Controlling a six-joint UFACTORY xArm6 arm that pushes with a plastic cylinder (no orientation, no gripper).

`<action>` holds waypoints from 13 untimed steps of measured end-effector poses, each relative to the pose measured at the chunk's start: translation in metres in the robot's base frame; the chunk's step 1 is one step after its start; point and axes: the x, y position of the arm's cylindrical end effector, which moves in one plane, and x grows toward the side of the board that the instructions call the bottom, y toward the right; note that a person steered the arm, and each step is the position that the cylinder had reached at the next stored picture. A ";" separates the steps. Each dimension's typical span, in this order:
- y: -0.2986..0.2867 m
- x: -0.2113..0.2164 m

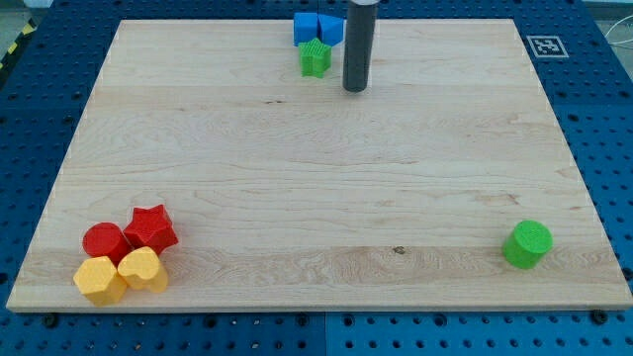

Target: Move green circle towards center

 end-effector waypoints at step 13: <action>0.237 0.253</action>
